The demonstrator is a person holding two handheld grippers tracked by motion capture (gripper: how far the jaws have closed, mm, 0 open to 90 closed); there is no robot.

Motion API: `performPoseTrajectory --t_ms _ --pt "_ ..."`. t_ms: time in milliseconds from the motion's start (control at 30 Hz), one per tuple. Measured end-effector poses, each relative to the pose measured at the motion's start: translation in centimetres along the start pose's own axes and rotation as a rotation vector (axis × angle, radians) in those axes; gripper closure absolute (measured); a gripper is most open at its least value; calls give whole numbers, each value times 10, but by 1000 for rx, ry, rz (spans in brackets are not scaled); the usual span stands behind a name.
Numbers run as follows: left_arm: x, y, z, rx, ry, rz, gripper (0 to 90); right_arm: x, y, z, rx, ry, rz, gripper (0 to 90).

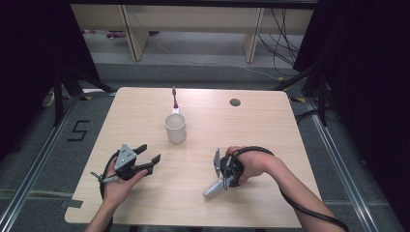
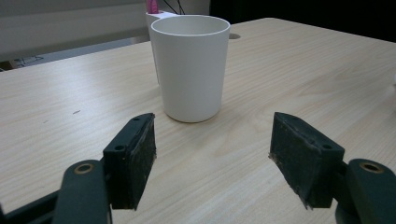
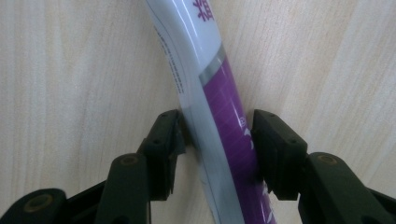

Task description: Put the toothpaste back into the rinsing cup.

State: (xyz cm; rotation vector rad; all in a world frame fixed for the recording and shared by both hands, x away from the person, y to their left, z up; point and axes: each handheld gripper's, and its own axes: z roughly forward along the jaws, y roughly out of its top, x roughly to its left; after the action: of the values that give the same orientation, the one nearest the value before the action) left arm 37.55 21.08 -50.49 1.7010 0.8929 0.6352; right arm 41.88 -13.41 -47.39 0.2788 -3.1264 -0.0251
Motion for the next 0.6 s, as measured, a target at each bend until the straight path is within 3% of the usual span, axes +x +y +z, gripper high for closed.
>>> performPoseTrajectory --t_ms 200,267,333,400,467,600 --pt "1 -1 0 -3 0 -2 307 -1 1 1 1 6 -11 562" --pt "1 -1 -1 1 3 -2 307 -3 1 1 -5 0 -43 568" --pt "1 -1 -1 1 4 -2 307 -1 0 3 -29 27 -15 579" --pt "1 -1 -1 1 3 -2 307 0 2 3 -17 32 -8 593" --pt "1 -1 0 1 4 -1 307 -2 3 2 -1 23 -42 608" --pt "1 -2 0 3 3 -3 307 1 4 3 0 29 -23 659"
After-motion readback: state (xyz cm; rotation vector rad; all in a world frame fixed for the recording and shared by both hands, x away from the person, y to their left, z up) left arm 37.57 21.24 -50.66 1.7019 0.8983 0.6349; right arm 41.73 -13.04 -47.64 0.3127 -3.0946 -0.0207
